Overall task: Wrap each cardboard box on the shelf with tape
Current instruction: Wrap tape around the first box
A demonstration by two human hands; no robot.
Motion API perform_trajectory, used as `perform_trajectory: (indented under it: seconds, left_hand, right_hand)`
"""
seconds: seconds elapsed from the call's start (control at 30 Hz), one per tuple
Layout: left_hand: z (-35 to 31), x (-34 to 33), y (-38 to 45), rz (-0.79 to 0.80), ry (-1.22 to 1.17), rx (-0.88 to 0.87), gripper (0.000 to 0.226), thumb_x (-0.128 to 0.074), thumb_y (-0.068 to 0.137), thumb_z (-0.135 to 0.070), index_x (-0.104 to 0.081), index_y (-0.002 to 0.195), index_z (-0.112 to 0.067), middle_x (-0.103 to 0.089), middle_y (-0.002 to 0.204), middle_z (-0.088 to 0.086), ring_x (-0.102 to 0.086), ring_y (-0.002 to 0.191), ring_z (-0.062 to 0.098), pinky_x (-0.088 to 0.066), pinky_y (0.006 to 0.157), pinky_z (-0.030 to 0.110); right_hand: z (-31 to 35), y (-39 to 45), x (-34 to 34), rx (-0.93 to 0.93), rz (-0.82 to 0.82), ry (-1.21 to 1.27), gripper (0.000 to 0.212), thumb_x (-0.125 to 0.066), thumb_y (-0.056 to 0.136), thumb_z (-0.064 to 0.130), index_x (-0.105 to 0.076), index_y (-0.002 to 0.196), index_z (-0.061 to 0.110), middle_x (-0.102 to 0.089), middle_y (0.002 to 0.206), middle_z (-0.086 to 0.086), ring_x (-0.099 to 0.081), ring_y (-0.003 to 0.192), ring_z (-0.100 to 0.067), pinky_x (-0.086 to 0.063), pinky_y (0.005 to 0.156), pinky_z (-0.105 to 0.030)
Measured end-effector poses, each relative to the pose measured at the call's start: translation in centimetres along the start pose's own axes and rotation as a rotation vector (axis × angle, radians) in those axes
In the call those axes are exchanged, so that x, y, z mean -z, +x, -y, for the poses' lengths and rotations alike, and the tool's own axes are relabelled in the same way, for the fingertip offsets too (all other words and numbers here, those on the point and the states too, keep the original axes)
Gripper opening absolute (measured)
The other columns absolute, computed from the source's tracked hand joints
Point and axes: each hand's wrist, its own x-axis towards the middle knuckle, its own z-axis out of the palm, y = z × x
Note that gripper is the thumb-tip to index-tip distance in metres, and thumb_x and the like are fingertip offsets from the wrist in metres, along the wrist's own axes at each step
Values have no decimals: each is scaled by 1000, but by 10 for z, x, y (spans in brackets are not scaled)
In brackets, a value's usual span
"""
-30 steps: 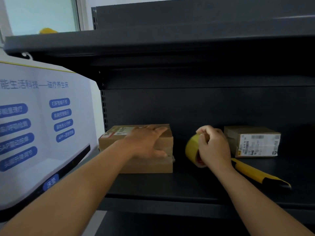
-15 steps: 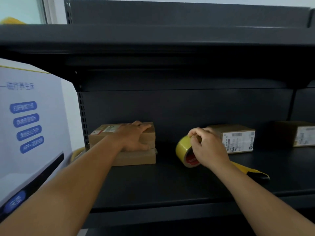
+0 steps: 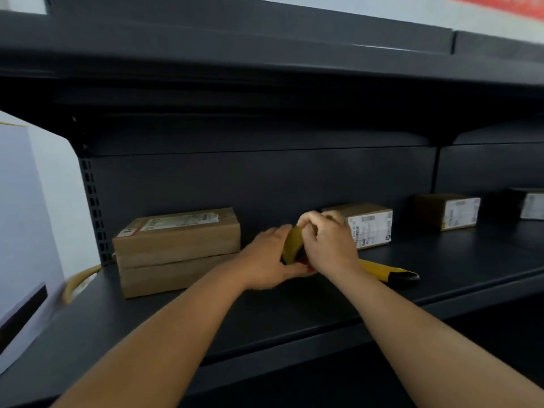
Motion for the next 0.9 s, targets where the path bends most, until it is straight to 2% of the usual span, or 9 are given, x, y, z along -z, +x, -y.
perform_trajectory:
  seconds: [0.03,0.1,0.17,0.27,0.33,0.47,0.7,0.77,0.9]
  left_hand:
    - [-1,-6,2,-19,-60,14,78,-66,83,-48,-26,145,-24,-39,129,-13,-39,124,9,-35,99,25]
    - [0,-11,6,-91,-147,70,73,-66,86,-36,-28,146,-19,-44,134,-7,-46,121,13,-39,99,27]
    - [1,-12,12,-145,-204,71,55,-65,86,-30,-44,137,-21,-52,129,2,-54,109,14,-46,93,31]
    - [-8,-9,14,-178,-247,36,41,-63,88,-26,-51,127,-23,-50,114,-4,-52,96,9,-41,81,22]
    - [-16,-5,18,-221,-273,23,40,-63,89,-25,-51,128,-22,-49,114,-4,-52,97,9,-39,80,21]
    - [-34,-1,33,-251,-283,27,41,-62,90,-24,-50,129,-22,-49,117,-4,-52,99,9,-40,79,20]
    - [-87,-17,78,-220,-393,33,29,-59,91,-25,-53,119,-25,-60,110,-1,-60,98,13,-52,89,37]
    - [-107,-22,97,-213,-380,28,32,-59,91,-27,-51,122,-28,-59,112,-5,-59,99,11,-52,89,36]
    - [-139,-41,131,-171,-347,37,43,-59,92,-29,-48,132,-26,-56,120,-5,-56,104,11,-50,93,34]
  right_hand:
    - [1,-2,0,-3,-13,13,19,-43,94,26,-60,94,34,-40,107,5,-43,108,-22,-38,82,-31]
    - [1,-4,1,-6,-35,60,19,-43,93,24,-60,90,33,-45,109,3,-47,106,-20,-40,83,-30]
    - [-2,-4,7,-19,-26,121,19,-45,93,23,-58,87,35,-49,109,2,-51,98,-15,-40,78,-27]
    - [-4,0,20,-17,-18,210,20,-48,92,23,-59,84,38,-51,110,2,-54,96,-13,-42,80,-26]
    - [-4,5,31,9,-31,249,19,-50,92,24,-61,86,38,-49,112,2,-53,98,-12,-43,86,-26]
    - [-17,19,51,33,22,334,19,-51,90,25,-61,84,40,-49,111,3,-49,96,-7,-36,82,-20]
    - [-72,59,102,132,114,429,23,-52,89,15,-63,76,31,-62,91,5,-58,86,-7,-44,77,-22]
    - [-92,70,121,134,171,481,21,-52,89,12,-63,78,26,-62,81,9,-57,76,-3,-44,72,-19]
    - [-141,87,152,144,263,504,18,-53,88,10,-64,81,22,-64,80,6,-59,79,-7,-42,76,-24]
